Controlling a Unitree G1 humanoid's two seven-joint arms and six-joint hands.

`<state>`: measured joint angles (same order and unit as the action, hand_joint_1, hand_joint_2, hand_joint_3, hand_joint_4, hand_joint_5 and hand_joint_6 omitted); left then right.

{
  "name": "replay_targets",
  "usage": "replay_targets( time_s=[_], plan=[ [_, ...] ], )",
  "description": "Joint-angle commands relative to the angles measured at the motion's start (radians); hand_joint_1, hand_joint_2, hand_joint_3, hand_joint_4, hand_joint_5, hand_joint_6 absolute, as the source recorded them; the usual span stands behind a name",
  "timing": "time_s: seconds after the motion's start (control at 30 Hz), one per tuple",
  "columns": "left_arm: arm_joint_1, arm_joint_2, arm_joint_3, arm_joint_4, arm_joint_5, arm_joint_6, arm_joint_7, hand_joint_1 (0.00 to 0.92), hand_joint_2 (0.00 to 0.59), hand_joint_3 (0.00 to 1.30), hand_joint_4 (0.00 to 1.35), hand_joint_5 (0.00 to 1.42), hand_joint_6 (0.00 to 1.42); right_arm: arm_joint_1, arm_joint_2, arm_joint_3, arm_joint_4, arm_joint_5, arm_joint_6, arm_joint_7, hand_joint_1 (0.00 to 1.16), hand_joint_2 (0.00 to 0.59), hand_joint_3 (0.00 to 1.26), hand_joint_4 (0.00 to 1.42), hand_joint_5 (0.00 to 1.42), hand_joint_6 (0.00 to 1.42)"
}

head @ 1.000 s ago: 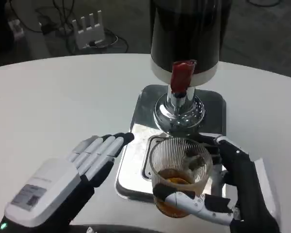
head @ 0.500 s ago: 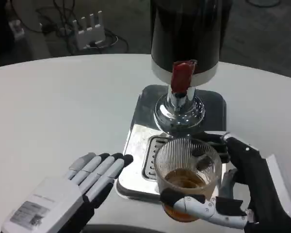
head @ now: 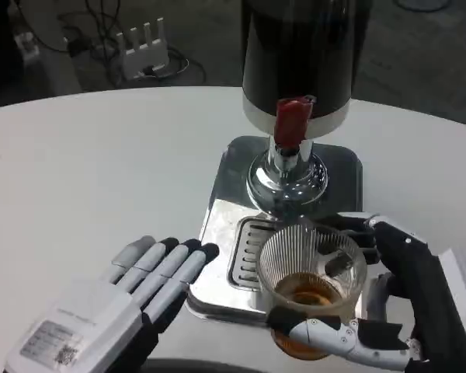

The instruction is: Grasp the cup under the faucet to collect the drink, then remove the cup.

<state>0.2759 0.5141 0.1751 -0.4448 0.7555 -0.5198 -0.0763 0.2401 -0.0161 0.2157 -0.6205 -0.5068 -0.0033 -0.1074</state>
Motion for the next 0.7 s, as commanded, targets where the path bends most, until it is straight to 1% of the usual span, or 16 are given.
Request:
replay_targets(
  time_s=[0.03,0.3,0.7],
  plan=[
    [0.006,0.0,-0.014,-0.013,-0.009,0.025,-0.012,0.0,0.083,0.0,0.0,0.0,0.0,0.004,0.001,-0.001,-0.037,0.004,-0.012,0.003,0.9,0.051,0.93,1.05,1.21,1.3],
    [0.005,0.002,-0.034,-0.024,-0.025,0.063,-0.029,0.0,0.085,0.0,0.0,0.0,0.0,-0.003,0.004,-0.01,-0.04,0.006,-0.005,0.018,0.9,0.056,0.93,1.05,1.21,1.3],
    [0.025,0.009,-0.033,-0.032,-0.043,0.081,-0.039,0.0,0.085,0.0,0.0,0.0,0.0,-0.004,0.006,0.005,-0.037,-0.007,-0.012,0.024,0.9,0.062,0.93,1.05,1.21,1.3]
  ],
)
